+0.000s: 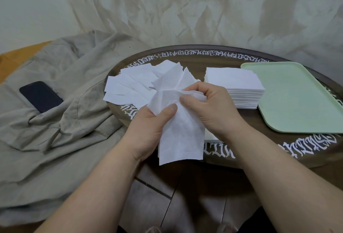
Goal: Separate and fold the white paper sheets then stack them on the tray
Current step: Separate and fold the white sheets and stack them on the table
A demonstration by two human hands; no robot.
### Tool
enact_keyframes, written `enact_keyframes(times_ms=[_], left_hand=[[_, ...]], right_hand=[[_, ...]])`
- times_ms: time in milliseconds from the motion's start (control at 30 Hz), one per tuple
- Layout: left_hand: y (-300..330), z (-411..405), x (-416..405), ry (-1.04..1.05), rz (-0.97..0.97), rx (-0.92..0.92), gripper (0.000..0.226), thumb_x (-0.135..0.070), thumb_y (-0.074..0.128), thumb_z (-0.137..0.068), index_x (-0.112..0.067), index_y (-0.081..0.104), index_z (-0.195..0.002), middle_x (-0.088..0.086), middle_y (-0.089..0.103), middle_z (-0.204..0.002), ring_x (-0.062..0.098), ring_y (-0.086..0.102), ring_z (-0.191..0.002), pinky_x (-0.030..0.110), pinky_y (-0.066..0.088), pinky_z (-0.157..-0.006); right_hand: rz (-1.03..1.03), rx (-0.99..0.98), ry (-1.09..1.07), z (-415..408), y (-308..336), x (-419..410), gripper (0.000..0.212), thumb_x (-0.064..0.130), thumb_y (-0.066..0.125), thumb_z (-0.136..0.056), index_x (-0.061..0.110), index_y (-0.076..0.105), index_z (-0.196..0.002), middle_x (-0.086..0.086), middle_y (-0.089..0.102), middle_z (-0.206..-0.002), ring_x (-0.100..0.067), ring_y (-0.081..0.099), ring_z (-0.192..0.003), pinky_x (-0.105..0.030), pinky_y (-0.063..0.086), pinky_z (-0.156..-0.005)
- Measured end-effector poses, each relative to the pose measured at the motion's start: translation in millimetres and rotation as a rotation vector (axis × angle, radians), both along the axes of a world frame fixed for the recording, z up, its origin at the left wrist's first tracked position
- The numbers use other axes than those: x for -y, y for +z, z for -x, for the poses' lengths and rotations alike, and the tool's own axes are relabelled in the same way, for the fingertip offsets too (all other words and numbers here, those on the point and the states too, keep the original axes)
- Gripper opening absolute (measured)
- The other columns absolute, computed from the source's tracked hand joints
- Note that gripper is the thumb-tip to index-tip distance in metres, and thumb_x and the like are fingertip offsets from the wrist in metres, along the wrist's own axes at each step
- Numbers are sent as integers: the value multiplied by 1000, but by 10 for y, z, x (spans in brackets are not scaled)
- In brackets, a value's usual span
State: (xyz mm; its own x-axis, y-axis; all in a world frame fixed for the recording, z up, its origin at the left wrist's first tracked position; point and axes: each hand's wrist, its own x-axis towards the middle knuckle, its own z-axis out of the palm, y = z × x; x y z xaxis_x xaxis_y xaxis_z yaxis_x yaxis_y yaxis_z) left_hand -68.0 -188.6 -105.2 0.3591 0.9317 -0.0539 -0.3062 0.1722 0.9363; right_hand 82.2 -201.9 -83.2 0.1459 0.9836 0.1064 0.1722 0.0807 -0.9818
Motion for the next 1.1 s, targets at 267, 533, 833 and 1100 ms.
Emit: enact_keyframes(times_ms=[267, 533, 833, 1100], left_hand=[[-16, 39, -45, 47, -13, -79, 21, -26, 63, -83, -15, 73, -98, 7, 75, -105, 22, 71, -99, 40, 53, -91], [-40, 62, -46, 45, -77, -185, 24, -31, 60, -84, -17, 75, -97, 10, 74, -108, 27, 69, -105, 46, 51, -98], [4, 58, -35, 7, -28, -77, 18, -26, 66, -88, -14, 74, -98, 11, 74, -106, 24, 70, -99, 41, 54, -91], [22, 49, -60, 85, -28, -38, 27, -23, 68, -76, -14, 69, -101, 5, 75, -94, 19, 71, -81, 26, 55, -62]], right_hand=[[-117, 235, -115, -61, -22, -30, 19, 22, 73, -82, 31, 63, -94, 17, 63, -93, 5, 55, -76, -16, 47, -73], [-200, 398, -39, -46, -17, -5, 18, 22, 79, -76, 23, 61, -77, 11, 60, -84, -6, 53, -80, -21, 41, -72], [-70, 260, 73, -72, 11, 10, 19, 12, 74, -79, 20, 61, -69, 13, 57, -64, -2, 50, -60, -18, 39, -56], [-18, 169, 108, -50, 47, 43, 23, -3, 61, -78, 18, 60, -69, 15, 53, -61, 0, 45, -57, -12, 34, -50]])
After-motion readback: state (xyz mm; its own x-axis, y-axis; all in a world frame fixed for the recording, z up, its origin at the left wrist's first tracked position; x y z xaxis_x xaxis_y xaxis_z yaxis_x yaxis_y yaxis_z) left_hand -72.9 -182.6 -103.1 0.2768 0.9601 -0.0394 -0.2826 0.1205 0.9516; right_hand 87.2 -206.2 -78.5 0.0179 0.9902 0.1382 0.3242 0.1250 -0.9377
